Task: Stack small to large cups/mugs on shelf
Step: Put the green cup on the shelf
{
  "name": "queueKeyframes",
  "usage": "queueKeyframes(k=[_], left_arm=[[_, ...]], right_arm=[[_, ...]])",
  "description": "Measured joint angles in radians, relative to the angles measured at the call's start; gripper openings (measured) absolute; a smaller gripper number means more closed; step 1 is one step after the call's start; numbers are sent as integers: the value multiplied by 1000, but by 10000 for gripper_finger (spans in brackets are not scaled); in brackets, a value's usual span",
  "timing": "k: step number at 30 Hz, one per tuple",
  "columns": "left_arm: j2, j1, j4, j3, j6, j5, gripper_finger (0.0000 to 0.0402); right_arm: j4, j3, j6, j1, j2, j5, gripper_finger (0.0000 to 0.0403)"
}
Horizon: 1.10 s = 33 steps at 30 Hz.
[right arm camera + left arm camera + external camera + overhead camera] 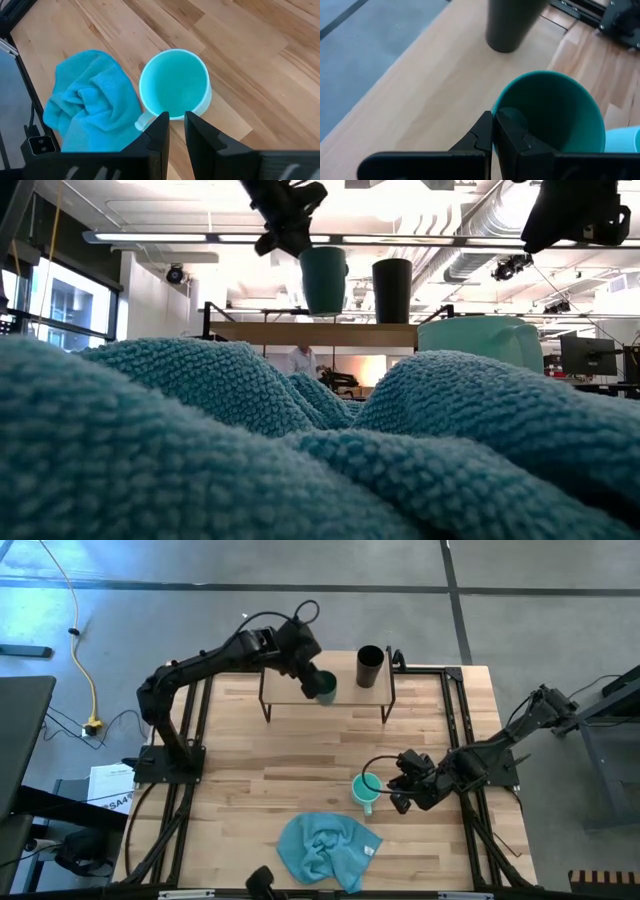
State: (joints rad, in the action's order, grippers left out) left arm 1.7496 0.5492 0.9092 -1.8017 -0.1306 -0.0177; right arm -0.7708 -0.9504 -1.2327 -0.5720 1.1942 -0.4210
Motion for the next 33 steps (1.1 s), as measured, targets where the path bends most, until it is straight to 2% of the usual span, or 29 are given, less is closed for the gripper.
queueKeyframes(k=[9, 12, 15, 22, 33], left_arm=[[1, 40, -63, -17, -31, 0, 0], [10, 43, -60, -49, -32, -31, 0], [26, 55, -16, -96, -28, -70, 0], [85, 75, 76, -216, -14, -81, 0], [144, 74, 122, -234, -5, -94, 0]], right_arm=[[21, 0, 1, 0, -1, 0, 50], [23, 0, 1, 0, -1, 0, 50], [29, 0, 1, 0, -1, 0, 50], [35, 0, -1, 0, -1, 1, 50], [37, 0, -2, 0, -1, 3, 50]])
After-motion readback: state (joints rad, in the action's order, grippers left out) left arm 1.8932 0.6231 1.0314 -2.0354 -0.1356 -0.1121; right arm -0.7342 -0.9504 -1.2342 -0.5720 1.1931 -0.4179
